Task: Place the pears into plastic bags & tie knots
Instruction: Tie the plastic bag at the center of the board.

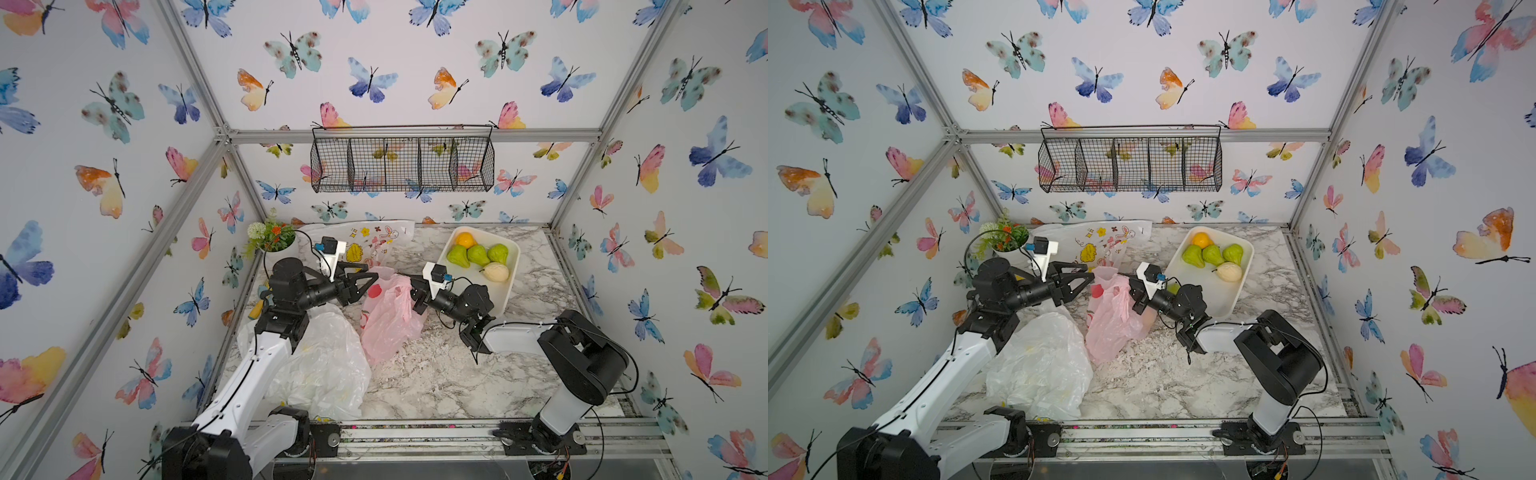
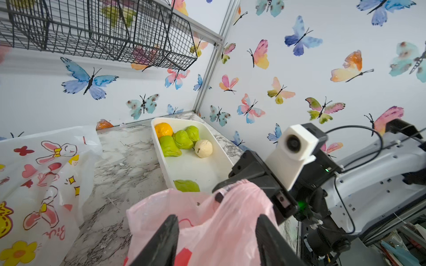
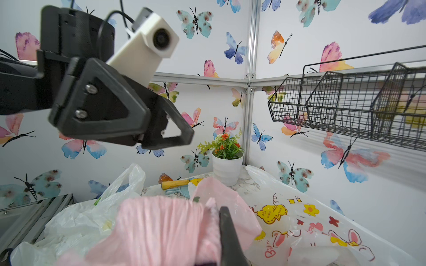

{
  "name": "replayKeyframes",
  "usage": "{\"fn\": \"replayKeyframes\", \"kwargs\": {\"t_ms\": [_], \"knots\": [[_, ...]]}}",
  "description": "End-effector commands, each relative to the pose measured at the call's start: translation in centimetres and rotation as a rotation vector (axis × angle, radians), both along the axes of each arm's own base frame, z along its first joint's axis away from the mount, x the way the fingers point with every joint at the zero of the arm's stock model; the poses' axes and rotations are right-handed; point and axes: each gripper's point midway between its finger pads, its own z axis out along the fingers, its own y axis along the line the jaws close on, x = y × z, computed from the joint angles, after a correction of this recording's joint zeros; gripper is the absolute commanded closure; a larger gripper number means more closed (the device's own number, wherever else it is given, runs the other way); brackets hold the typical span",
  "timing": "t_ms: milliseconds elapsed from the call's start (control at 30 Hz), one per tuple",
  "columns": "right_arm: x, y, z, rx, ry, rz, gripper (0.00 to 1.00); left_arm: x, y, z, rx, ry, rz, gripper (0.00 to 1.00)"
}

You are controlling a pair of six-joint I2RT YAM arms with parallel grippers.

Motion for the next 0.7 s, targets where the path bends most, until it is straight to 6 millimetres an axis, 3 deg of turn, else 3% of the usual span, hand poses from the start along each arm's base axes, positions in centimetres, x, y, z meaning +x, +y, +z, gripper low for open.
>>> {"fn": "replayKeyframes", "kwargs": {"t_ms": [0, 167, 267, 500, 667], "knots": [[0.1, -0.1, 1.2, 0.048, -0.042, 0.006, 0.98, 0.2, -2.1, 0.0, -0.041, -0.017, -0.062, 0.44], [0.7, 0.5, 2.2, 0.083, -0.038, 0.031, 0.97, -3.1, -4.7, -4.7, 0.004, 0.051, -0.151, 0.47], [0.7, 0.9, 2.9, 0.109, -0.03, 0.061, 0.98, -4.5, -6.3, -6.2, 0.001, 0.072, -0.188, 0.48], [-0.3, 1.4, 3.5, 0.141, 0.03, 0.199, 0.97, -2.9, -7.1, -5.7, -0.042, 0.043, -0.163, 0.51], [-0.3, 1.1, 2.2, 0.129, 0.081, 0.263, 0.97, -2.6, -5.6, -5.0, -0.021, 0.021, -0.124, 0.51]]}}
